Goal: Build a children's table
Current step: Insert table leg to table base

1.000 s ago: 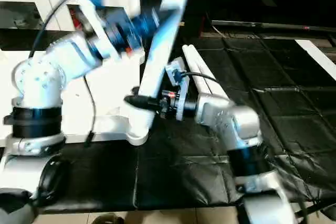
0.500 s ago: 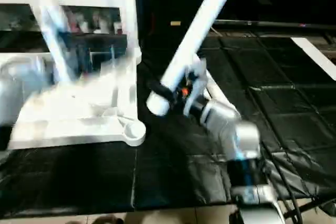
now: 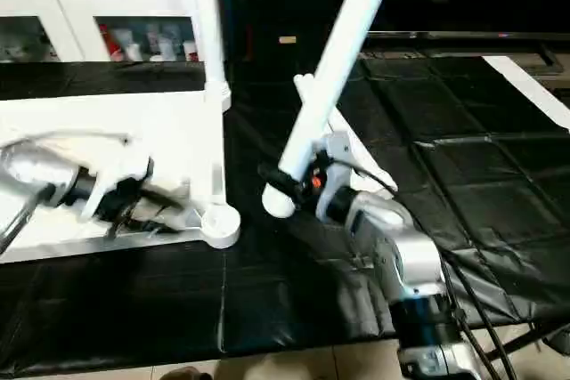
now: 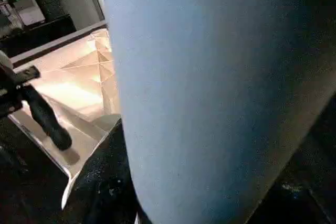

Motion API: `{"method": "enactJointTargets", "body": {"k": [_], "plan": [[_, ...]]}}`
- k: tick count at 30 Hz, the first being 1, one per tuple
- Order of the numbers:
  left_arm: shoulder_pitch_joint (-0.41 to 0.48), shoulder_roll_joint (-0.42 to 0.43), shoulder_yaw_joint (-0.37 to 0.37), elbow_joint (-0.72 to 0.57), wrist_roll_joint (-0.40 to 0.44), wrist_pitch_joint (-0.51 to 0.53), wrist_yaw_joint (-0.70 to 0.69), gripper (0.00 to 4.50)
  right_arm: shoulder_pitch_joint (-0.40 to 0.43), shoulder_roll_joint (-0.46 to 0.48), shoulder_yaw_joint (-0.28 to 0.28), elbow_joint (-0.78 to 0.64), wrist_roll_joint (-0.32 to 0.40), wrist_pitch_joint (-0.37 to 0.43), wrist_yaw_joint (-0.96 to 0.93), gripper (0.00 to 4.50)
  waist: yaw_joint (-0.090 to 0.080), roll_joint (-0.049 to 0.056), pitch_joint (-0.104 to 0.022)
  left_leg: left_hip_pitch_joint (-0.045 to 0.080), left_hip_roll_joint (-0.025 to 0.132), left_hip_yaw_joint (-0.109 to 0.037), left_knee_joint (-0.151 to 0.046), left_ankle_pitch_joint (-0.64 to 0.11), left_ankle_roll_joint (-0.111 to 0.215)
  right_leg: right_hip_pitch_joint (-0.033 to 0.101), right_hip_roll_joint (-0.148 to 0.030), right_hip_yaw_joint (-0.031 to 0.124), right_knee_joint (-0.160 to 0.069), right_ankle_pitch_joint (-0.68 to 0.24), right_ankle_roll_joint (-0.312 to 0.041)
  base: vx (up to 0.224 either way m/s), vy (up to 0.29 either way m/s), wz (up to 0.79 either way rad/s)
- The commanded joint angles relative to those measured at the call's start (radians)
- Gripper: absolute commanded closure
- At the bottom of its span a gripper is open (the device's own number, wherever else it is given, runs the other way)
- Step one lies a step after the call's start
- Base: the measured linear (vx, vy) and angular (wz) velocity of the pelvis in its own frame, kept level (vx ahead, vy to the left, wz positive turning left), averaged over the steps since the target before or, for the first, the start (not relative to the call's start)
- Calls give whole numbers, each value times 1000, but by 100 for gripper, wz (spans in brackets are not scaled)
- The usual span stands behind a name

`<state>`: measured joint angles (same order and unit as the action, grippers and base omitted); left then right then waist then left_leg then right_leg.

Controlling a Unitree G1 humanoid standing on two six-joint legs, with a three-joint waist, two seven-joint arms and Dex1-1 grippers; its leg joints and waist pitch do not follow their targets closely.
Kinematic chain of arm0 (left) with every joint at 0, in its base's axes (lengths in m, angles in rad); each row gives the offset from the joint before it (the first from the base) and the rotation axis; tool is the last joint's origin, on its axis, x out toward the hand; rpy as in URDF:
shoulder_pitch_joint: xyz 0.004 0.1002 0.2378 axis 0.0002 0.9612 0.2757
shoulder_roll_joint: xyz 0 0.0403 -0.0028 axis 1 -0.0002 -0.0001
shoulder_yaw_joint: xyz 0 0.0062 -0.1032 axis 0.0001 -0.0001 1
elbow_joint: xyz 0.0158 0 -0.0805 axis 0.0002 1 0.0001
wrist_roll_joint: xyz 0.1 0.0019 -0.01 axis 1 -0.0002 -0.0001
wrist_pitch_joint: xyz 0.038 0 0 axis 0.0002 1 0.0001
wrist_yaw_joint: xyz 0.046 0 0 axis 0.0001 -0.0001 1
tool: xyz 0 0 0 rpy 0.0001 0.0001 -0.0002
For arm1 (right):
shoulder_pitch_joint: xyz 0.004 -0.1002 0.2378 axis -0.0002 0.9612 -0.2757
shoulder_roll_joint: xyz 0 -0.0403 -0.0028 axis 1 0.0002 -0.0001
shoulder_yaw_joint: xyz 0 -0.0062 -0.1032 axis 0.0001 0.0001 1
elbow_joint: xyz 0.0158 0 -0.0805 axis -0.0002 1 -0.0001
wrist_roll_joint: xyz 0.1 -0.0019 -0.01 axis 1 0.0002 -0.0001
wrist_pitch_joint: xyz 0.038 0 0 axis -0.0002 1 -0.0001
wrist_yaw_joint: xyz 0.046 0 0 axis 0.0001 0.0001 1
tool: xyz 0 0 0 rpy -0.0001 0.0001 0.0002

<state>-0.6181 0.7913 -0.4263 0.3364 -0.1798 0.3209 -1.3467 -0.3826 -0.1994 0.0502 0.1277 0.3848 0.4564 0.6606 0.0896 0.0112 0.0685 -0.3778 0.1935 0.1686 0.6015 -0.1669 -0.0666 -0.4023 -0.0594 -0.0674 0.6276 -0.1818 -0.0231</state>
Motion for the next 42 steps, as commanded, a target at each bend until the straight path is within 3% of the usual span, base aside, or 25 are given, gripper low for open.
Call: {"method": "enactJointTargets", "body": {"k": [1, 4, 11, 17, 23, 25, 28, 29, 30, 37, 42], "plan": [[-6, -1, -21, 54, 64, -44, 34, 260, 0, 1, 4, -17, -8, -17, -9, 258, -2, 24, -77, 24, 31, -14, -76, -283, -63, 46, -77, 52, -81, -279, -168, 0, 0, 0], [-14, -14, -32, 118, 114, -95, 64, 285, 0, 5, 7, -13, -13, -21, -13, 258, -3, 23, -76, 25, 29, -15, -77, -290, -62, 47, -79, 53, -86, -321, -150, 0, 0, 0], [-36, -52, -22, 219, 148, -178, 70, 348, 1, 5, 11, -17, -23, -23, -16, 258, 0, 27, -77, 26, 30, -14, -75, -289, -60, 47, -80, 54, -83, -279, -174, 0, 0, 0], [-36, -93, 12, 265, 129, -192, 74, 405, 22, 3, 17, -43, -25, -16, -17, 258, 1, 27, -74, 28, 30, -15, -76, -314, -58, 44, -82, 53, -90, -333, -164, 0, 0, 0], [-43, -154, 54, 271, 94, -143, 115, 449, 26, 5, 16, -48, -22, -11, -15, 258, 1, 26, -75, 29, 32, -15, -75, -315, -56, 44, -83, 53, -90, -327, -173, 0, 0, 0], [-37, -210, 68, 239, 71, -99, 140, 450, 16, 10, 24, -47, -20, -5, -6, 258, 0, 20, -76, 24, 32, -14, -75, -294, -51, 48, -83, 53, -87, -306, -179, 0, 0, 0], [-25, -266, 65, 212, 67, -74, 167, 450, -1, 10, 36, -39, -22, -2, 5, 258, 1, 19, -78, 21, 31, -12, -72, -263, -37, 51, -83, 53, -86, -277, -183, 0, 0, 0], [-21, -286, 60, 213, 75, -79, 181, 450, -10, 9, 41, -34, -23, 0, 9, 258, 1, 11, -78, 20, 30, -10, -71, -255, -31, 51, -83, 53, -88, -279, -181, 0, 0, 0], [-17, -295, 58, 214, 78, -85, 190, 450, -15, 9, 43, -33, -23, 2, 11, 258, 3, 9, -78, 19, 30, -10, -70, -241, -25, 52, -83, 53, -88, -284, -176, 0, 0, 0], [9, -312, 31, 237, 156, -169, 240, 450, -52, -1, 70, 26, -63, -35, 34, 258, 3, 12, -75, 21, 31, -11, -73, -251, -26, 47, -82, 53, -94, -336, -145, 0, 0, 0], [17, -319, 52, 229, 157, -154, 263, 450, -70, 8, 67, 55, -68, -54, 24, 258, 2, 9, -74, 22, 29, -12, -73, -264, -24, 45, -84, 53, -100, -391, -132, 0, 0, 0]]}}
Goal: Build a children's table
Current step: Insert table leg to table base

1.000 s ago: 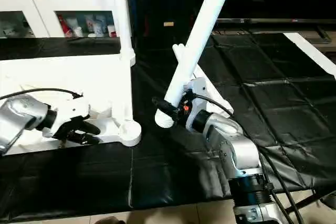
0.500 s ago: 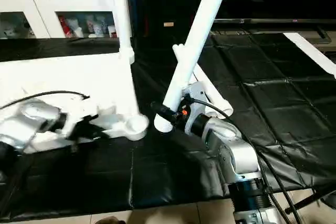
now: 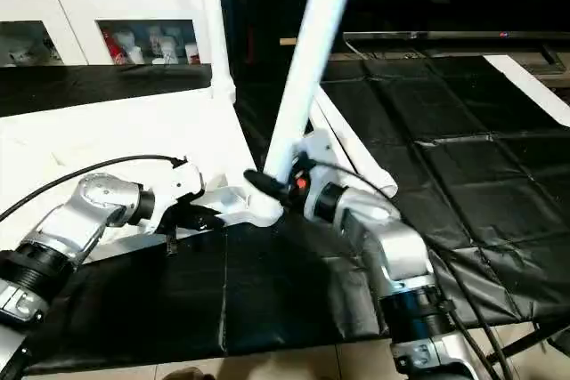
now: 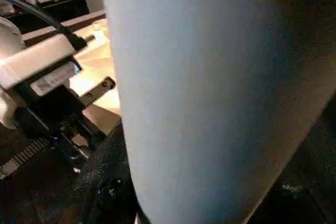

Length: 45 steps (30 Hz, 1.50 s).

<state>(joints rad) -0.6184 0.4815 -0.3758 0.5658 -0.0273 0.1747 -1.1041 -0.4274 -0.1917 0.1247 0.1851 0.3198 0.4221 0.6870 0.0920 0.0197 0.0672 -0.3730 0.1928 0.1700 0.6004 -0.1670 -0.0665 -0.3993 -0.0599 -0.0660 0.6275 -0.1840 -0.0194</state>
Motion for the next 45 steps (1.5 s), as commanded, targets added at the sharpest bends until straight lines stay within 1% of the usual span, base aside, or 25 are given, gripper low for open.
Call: {"method": "enactJointTargets", "body": {"k": [1, 4, 7, 9, 10, 11, 12, 13, 14, 17, 19, 21, 22, 23, 24, 26, 28, 32, 34, 36, 38, 39, 40, 41, 45], "plan": [[17, -17, 23, -8, -24, 16, 10, 405, -34, 4, -9, 15, -8, -32, -8, 258, -1, -1, -72, 16, 31, -14, -73, -263, -24, 42, -83, 51, -98, -389, -135, 0, 0, 0], [21, -24, 40, -16, -38, 29, 9, 389, -43, 9, -11, 31, -13, -40, -10, 258, -2, 0, -73, 15, 31, -13, -72, -256, -23, 42, -83, 51, -97, -372, -145, 0, 0, 0], [23, -29, 50, -5, -26, 15, 35, 348, -48, 14, -7, 40, -18, -47, -8, 258, -1, -1, -76, 14, 32, -12, -71, -246, -19, 42, -82, 52, -92, -328, -154, 0, 0, 0], [24, -31, 54, -1, -24, 12, 42, 348, -50, 17, -5, 45, -21, -53, -5, 258, -1, -1, -76, 12, 31, -13, -72, -239, -18, 45, -82, 51, -89, -314, -156, 0, 0, 0], [25, -31, 60, 3, -25, 12, 42, 348, -54, 20, -3, 51, -22, -58, -4, 258, -2, -5, -77, 12, 31, -12, -71, -233, -17, 45, -81, 51, -89, -306, -157, 0, 0, 0], [27, -30, 63, 3, -25, 12, 41, 348, -56, 21, -2, 55, -23, -61, -3, 258, -2, -3, -76, 12, 31, -12, -71, -230, -16, 45, -82, 51, -88, -304, -158, 0, 0, 0], [29, -28, 66, 2, -23, 15, 40, 348, -59, 23, -1, 61, -24, -65, -2, 258, -2, -5, -76, 12, 31, -11, -71, -229, -14, 45, -82, 52, -89, -308, -156, 0, 0, 0], [32, -24, 71, -1, -23, 21, 38, 376, -66, 26, -1, 71, -27, -72, 1, 258, -2, -4, -76, 12, 30, -11, -71, -228, -13, 45, -82, 52, -89, -313, -157, 0, 0, 0], [32, -23, 72, -1, -23, 22, 37, 376, -67, 26, -1, 74, -28, -73, 2, 258, -2, -6, -75, 12, 31, -11, -71, -230, -13, 44, -83, 52, -90, -316, -157, 0, 0, 0], [43, -7, 70, -17, -26, 34, 22, 404, -77, 30, 4, 85, -31, -79, 7, 258, -3, -8, -73, 12, 33, -12, -74, -238, -14, 44, -85, 53, -89, -333, -154, 0, 0, 0], [47, 0, 65, -22, -23, 35, 16, 425, -79, 31, 5, 90, -33, -82, 9, 258, -5, -6, -73, 14, 32, -12, -73, -245, -16, 42, -84, 53, -92, -349, -150, 0, 0, 0], [50, 5, 60, -26, -18, 38, 13, 429, -84, 32, 6, 100, -36, -87, 11, 258, -4, -10, -72, 14, 32, -11, -73, -242, -13, 41, -85, 53, -94, -356, -147, 0, 0, 0], [56, 14, 51, -36, -9, 45, 4, 444, -91, 35, 8, 115, -41, -96, 14, 258, -4, -11, -73, 13, 32, -11, -74, -238, -13, 42, -85, 53, -93, -353, -147, 0, 0, 0], [58, 18, 47, -40, -4, 52, 2, 448, -94, 36, 9, 120, -43, -98, 15, 258, -3, -10, -73, 13, 33, -12, -74, -236, -14, 42, -86, 53, -91, -351, -148, 0, 0, 0], [60, 24, 42, -45, 4, 57, -1, 448, -98, 37, 11, 128, -46, -101, 17, 258, -6, -10, -74, 10, 33, -13, -76, -230, -16, 44, -84, 52, -88, -338, -149, 0, 0, 0], [62, 28, 40, -51, 6, 61, -5, 450, -103, 38, 14, 135, -49, -102, 21, 258, -8, -10, -73, 13, 33, -11, -74, -229, -14, 41, -82, 53, -89, -324, -155, 0, 0, 0], [65, 31, 42, -66, -1, 68, -17, 450, -119, 37, 26, 164, -56, -99, 35, 258, -8, -10, -75, 10, 33, -12, -74, -220, -14, 45, -84, 53, -84, -299, -165, 0, 0, 0], [63, 37, 41, -92, -15, 59, -54, 450, -139, 46, 44, 212, -73, -99, 58, 258, -9, -11, -76, 10, 32, -10, -72, -208, -8, 46, -83, 53, -81, -268, -178, 0, 0, 0], [58, 38, 39, -90, -12, 60, -57, 450, -146, 48, 52, 225, -77, -98, 71, 258, -9, -12, -75, 13, 33, -9, -72, -213, -6, 44, -83, 54, -83, -273, -178, 0, 0, 0], [52, 40, 35, -87, -5, 58, -59, 450, -150, 48, 63, 229, -79, -88, 85, 258, -6, -7, -75, 14, 34, -9, -73, -214, -8, 42, -82, 54, -83, -267, -179, 0, 0, 0], [51, 42, 34, -89, -4, 55, -62, 450, -151, 47, 67, 233, -83, -86, 86, 258, -4, -9, -76, 14, 35, -10, -74, -216, -13, 44, -82, 54, -80, -254, -180, 0, 0, 0], [50, 45, 32, -92, -3, 48, -70, 450, -154, 48, 70, 243, -88, -90, 86, 258, -3, -6, -75, 14, 35, -11, -75, -221, -15, 44, -82, 54, -80, -253, -181, 0, 0, 0], [50, 46, 31, -93, -3, 45, -74, 450, -155, 49, 70, 247, -89, -92, 86, 258, -5, -8, -75, 14, 34, -10, -75, -228, -17, 44, -83, 53, -81, -263, -180, 0, 0, 0], [48, 48, 30, -97, -2, 45, -80, 450, -159, 48, 74, 259, -92, -92, 91, 258, -4, -5, -75, 14, 34, -11, -75, -231, -18, 45, -83, 54, -81, -267, -179, 0, 0, 0], [44, 49, 33, -99, -1, 50, -85, 450, -163, 43, 83, 280, -104, -92, 101, 258, -3, -11, -74, 14, 34, -11, -75, -228, -18, 45, -83, 54, -82, -277, -177, 0, 0, 0]]}}
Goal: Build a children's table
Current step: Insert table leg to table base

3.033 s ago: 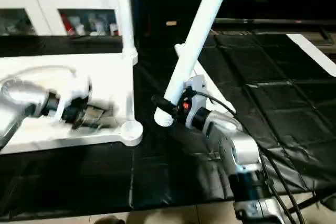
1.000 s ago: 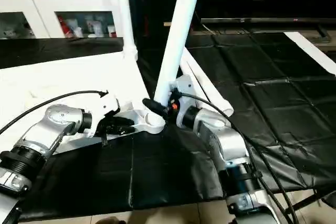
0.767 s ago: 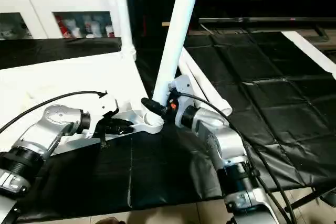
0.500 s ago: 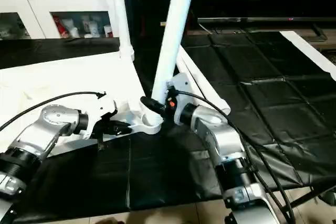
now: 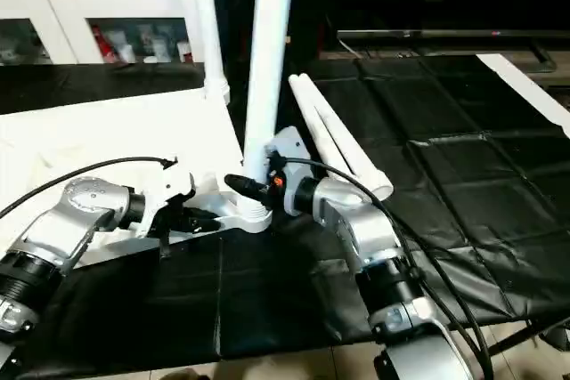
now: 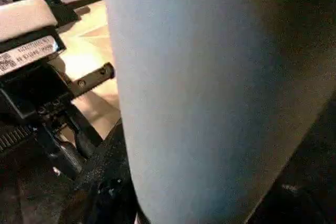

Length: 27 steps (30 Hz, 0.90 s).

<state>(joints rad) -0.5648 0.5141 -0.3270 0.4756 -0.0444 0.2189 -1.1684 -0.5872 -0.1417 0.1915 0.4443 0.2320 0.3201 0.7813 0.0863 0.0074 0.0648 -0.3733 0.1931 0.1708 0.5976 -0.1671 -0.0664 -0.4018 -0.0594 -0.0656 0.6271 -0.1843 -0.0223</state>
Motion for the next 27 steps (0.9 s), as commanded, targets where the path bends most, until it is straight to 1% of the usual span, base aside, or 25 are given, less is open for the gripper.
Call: {"method": "enactJointTargets", "body": {"k": [1, 4, 5, 7, 8, 9, 11, 12, 13, 14, 15, 16, 17, 18, 19, 20, 21, 23, 24, 27], "plan": [[-12, 19, -15, -5, 18, 4, -26, 450, -3, -7, 18, 24, -22, 16, 12, 258, 2, 3, -73, 16, 35, -12, -73, -230, -19, 46, -84, 54, -82, -277, -173, 0, 0, 0], [-13, 23, -16, -4, 21, -2, -31, 450, -1, -12, 23, 30, -29, 22, 23, 258, 2, 2, -73, 17, 35, -12, -74, -240, -21, 45, -83, 54, -82, -271, -176, 0, 0, 0], [-11, 26, -16, -7, 21, -3, -35, 450, 0, -15, 26, 34, -31, 21, 26, 258, 2, 5, -73, 17, 35, -12, -74, -241, -21, 45, -84, 54, -81, -270, -177, 0, 0, 0], [-8, 30, -16, -14, 21, -6, -45, 450, -4, -9, 18, 50, -25, 15, 25, 258, 2, 2, -73, 16, 35, -12, -74, -245, -22, 46, -84, 54, -82, -271, -177, 0, 0, 0], [-8, 30, -16, -15, 21, -6, -46, 450, -4, -8, 17, 52, -24, 15, 25, 258, 2, 5, -73, 18, 35, -12, -74, -249, -24, 45, -84, 54, -82, -275, -178, 0, 0, 0], [-9, 30, -18, -16, 22, -8, -48, 450, -7, -7, 14, 57, -22, 13, 25, 258, 0, 1, -73, 17, 35, -12, -74, -256, -25, 46, -83, 54, -83, -283, -178, 0, 0, 0], [-8, 31, -23, -18, 27, -11, -52, 450, -12, -3, 9, 69, -18, 8, 30, 258, 0, 2, -72, 17, 35, -13, -75, -260, -27, 45, -84, 54, -84, -292, -176, 0, 0, 0], [-8, 31, -26, -18, 30, -14, -52, 450, -14, -1, 7, 75, -21, 5, 32, 258, 0, -6, -72, 17, 35, -12, -76, -258, -26, 46, -84, 54, -85, -293, -174, 0, 0, 0], [-10, 30, -27, -17, 33, -14, -51, 450, -19, 0, 8, 82, -25, 2, 38, 258, 0, -7, -72, 17, 36, -13, -76, -256, -25, 46, -85, 54, -84, -297, -173, 0, 0, 0], [-10, 30, -27, -17, 33, -14, -51, 450, -19, 0, 8, 83, -25, 2, 38, 258, 1, -3, -72, 18, 36, -13, -76, -257, -25, 44, -85, 54, -84, -301, -172, 0, 0, 0], [-10, 30, -27, -16, 34, -14, -51, 450, -20, 0, 8, 84, -26, 2, 40, 258, 1, -3, -72, 19, 36, -12, -76, -259, -25, 43, -85, 54, -85, -301, -171, 0, 0, 0], [-14, 26, -24, -11, 38, -16, -39, 450, -21, 0, 14, 84, -29, -2, 49, 258, 1, -7, -72, 19, 37, -13, -77, -262, -26, 44, -85, 54, -84, -303, -171, 0, 0, 0], [-15, 25, -23, -9, 39, -17, -35, 450, -21, 0, 15, 84, -31, -3, 52, 258, 1, -6, -72, 19, 37, -13, -77, -265, -27, 43, -85, 54, -85, -306, -170, 0, 0, 0], [-17, 23, -21, -4, 42, -15, -27, 450, -18, -4, 28, 77, -35, -7, 68, 258, 0, -8, -72, 18, 36, -13, -77, -267, -28, 44, -85, 54, -86, -312, -168, 0, 0, 0], [-19, 21, -20, -1, 44, -15, -21, 450, -14, -6, 40, 71, -40, -12, 82, 258, 2, -7, -73, 19, 37, -13, -76, -264, -27, 43, -86, 54, -85, -309, -168, 0, 0, 0], [-20, 20, -19, 1, 44, -13, -20, 450, -10, -7, 48, 67, -42, -14, 90, 258, 1, -14, -72, 18, 37, -12, -77, -260, -25, 44, -85, 54, -86, -306, -167, 0, 0, 0], [-20, 19, -18, 3, 44, -13, -17, 450, -6, -7, 54, 64, -46, -16, 94, 258, 3, -10, -73, 19, 37, -12, -76, -255, -23, 43, -86, 55, -84, -299, -169, 0, 0, 0], [-19, 18, -16, 3, 44, -12, -16, 450, -3, -8, 59, 66, -51, -20, 95, 258, 3, -11, -73, 18, 37, -12, -77, -248, -23, 43, -85, 54, -83, -288, -170, 0, 0, 0], [-19, 18, -16, 4, 45, -12, -16, 450, -3, -8, 59, 71, -53, -24, 95, 258, 2, -14, -73, 18, 37, -11, -77, -251, -23, 44, -85, 54, -84, -290, -170, 0, 0, 0], [-19, 18, -15, 5, 47, -13, -18, 450, -8, -7, 50, 86, -54, -34, 88, 258, 3, -11, -72, 18, 37, -12, -77, -260, -23, 43, -86, 54, -85, -312, -165, 0, 0, 0]]}}
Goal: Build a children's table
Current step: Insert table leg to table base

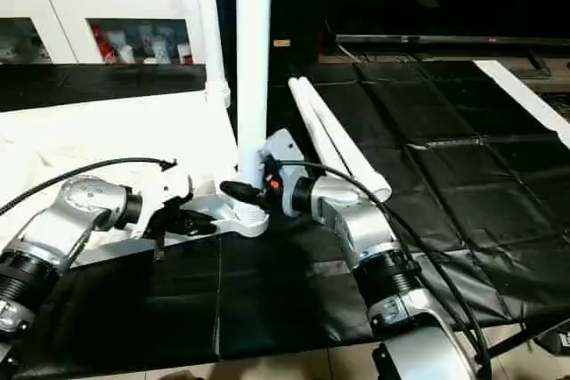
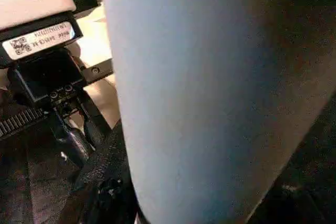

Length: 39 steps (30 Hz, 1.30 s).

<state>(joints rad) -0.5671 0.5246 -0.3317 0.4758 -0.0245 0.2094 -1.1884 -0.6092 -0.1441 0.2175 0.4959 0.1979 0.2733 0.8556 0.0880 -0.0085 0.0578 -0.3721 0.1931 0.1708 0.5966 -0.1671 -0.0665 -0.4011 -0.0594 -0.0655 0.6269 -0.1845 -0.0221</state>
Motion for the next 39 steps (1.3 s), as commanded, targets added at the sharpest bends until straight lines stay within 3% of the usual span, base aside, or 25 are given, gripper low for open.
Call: {"method": "enactJointTargets", "body": {"k": [1, 2, 3, 4, 6, 7, 8, 12, 14, 16, 17, 19, 22, 28, 32, 33, 34, 35, 36, 37, 38, 39], "plan": [[-17, 8, -10, 4, 28, -4, 1, 450, 12, -1, 17, 41, -17, 10, 8, 258, 1, 4, -64, 17, 37, -13, -76, -263, -24, 42, -86, 55, -86, -319, -163, 0, 0, 0], [-17, 9, -9, 3, 28, -4, -1, 450, 9, 2, 8, 48, -13, 7, 3, 258, 1, 4, -65, 17, 37, -13, -76, -265, -24, 42, -87, 55, -87, -322, -163, 0, 0, 0], [-17, 10, -9, 1, 28, -3, -3, 450, 6, 8, -7, 59, -5, 4, -4, 258, 3, 12, -65, 17, 37, -14, -76, -268, -27, 41, -88, 55, -86, -325, -163, 0, 0, 0], [-18, 10, -9, 0, 27, -2, -4, 450, 4, 11, -17, 66, 2, 3, -8, 258, 0, 8, -64, 17, 37, -14, -78, -276, -29, 41, -86, 54, -88, -327, -164, 0, 0, 0], [-20, 10, -8, -1, 26, 1, -5, 450, 4, 19, -44, 76, 22, 6, -10, 258, 1, 12, -64, 18, 37, -15, -78, -289, -32, 41, -87, 54, -88, -337, -165, 0, 0, 0], [-21, 10, -6, -1, 25, 3, -5, 450, 7, 21, -50, 76, 27, 6, -8, 258, 0, 10, -64, 19, 37, -15, -79, -295, -31, 41, -87, 54, -89, -339, -167, 0, 0, 0], [-21, 11, -6, -1, 24, 3, -5, 450, 8, 21, -54, 76, 30, 6, -6, 258, 3, 23, -64, 20, 37, -18, -78, -300, -35, 40, -88, 54, -88, -337, -169, 0, 0, 0], [-27, 9, 15, 5, 6, 26, 0, 450, 44, 33, -95, 71, 73, 2, -12, 258, 4, 28, -67, 20, 37, -18, -79, -313, -40, 43, -85, 53, -86, -290, -186, 0, 0, 0], [-32, 8, 25, 10, -2, 37, 2, 450, 72, 42, -117, 68, 91, -8, -18, 258, 6, 37, -68, 19, 36, -19, -79, -314, -40, 45, -85, 52, -84, -263, -197, 0, 0, 0], [-35, 9, 29, 12, -4, 41, 1, 450, 88, 47, -126, 65, 96, -17, -20, 258, 6, 34, -69, 18, 36, -18, -79, -307, -38, 46, -83, 51, -82, -229, -210, 0, 0, 0], [-40, 12, 33, 17, -5, 45, 2, 450, 113, 54, -134, 57, 100, -35, -24, 258, 10, 56, -69, 19, 36, -19, -78, -319, -41, 44, -83, 50, -82, -225, -213, 0, 0, 0], [-49, 13, 42, 30, -7, 50, 12, 450, 143, 64, -145, 42, 107, -58, -32, 258, 9, 49, -70, 19, 35, -18, -79, -329, -39, 47, -82, 49, -84, -220, -214, 0, 0, 0], [-65, 12, 50, 61, 1, 46, 36, 450, 208, 71, -141, 3, 91, -124, -52, 258, 11, 55, -67, 18, 33, -19, -78, -333, -33, 46, -85, 49, -88, -257, -211, 0, 0, 0], [-70, 10, 54, 73, 4, 44, 61, 450, 286, 52, -95, -58, 35, -196, -57, 258, 20, 57, -64, 18, 36, -21, -82, -339, -28, 42, -87, 51, -96, -345, -177, 0, 0, 0], [-68, 8, 53, 76, 7, 40, 70, 450, 297, 20, -45, -71, -24, -222, -55, 258, 23, 59, -64, 19, 38, -21, -84, -344, -29, 40, -85, 51, -95, -326, -180, 0, 0, 0], [-66, 6, 51, 77, 10, 37, 74, 450, 293, 7, -23, -69, -43, -227, -47, 258, 20, 30, -63, 18, 37, -17, -86, -338, -25, 42, -82, 51, -98, -328, -177, 0, 0, 0], [-64, 6, 49, 77, 15, 31, 77, 450, 285, 0, -8, -66, -54, -225, -37, 258, 26, 46, -63, 18, 36, -19, -84, -326, -23, 41, -87, 52, -93, -341, -176, 0, 0, 0], [-61, 6, 47, 76, 19, 27, 80, 450, 274, -5, 2, -61, -58, -217, -28, 258, 24, 32, -61, 17, 37, -17, -84, -322, -18, 42, -87, 53, -98, -350, -170, 0, 0, 0], [-60, 6, 46, 76, 21, 24, 81, 450, 269, -6, 6, -59, -59, -212, -22, 258, 26, 35, -62, 18, 37, -18, -84, -316, -15, 41, -89, 54, -96, -362, -167, 0, 0, 0], [-57, 8, 44, 72, 23, 22, 83, 450, 255, -11, 18, -50, -65, -208, -3, 258, 24, 18, -62, 16, 37, -16, -84, -306, -10, 42, -89, 54, -98, -367, -161, 0, 0, 0], [-53, 9, 44, 68, 24, 21, 84, 450, 246, -13, 25, -42, -70, -208, 9, 258, 27, 24, -61, 14, 37, -18, -83, -295, -8, 43, -91, 55, -94, -367, -160, 0, 0, 0], [-49, 11, 43, 62, 26, 21, 85, 450, 232, -15, 35, -30, -78, -209, 25, 258, 27, 21, -61, 15, 37, -16, -84, -292, -6, 41, -91, 55, -96, -372, -157, 0, 0, 0]]}}
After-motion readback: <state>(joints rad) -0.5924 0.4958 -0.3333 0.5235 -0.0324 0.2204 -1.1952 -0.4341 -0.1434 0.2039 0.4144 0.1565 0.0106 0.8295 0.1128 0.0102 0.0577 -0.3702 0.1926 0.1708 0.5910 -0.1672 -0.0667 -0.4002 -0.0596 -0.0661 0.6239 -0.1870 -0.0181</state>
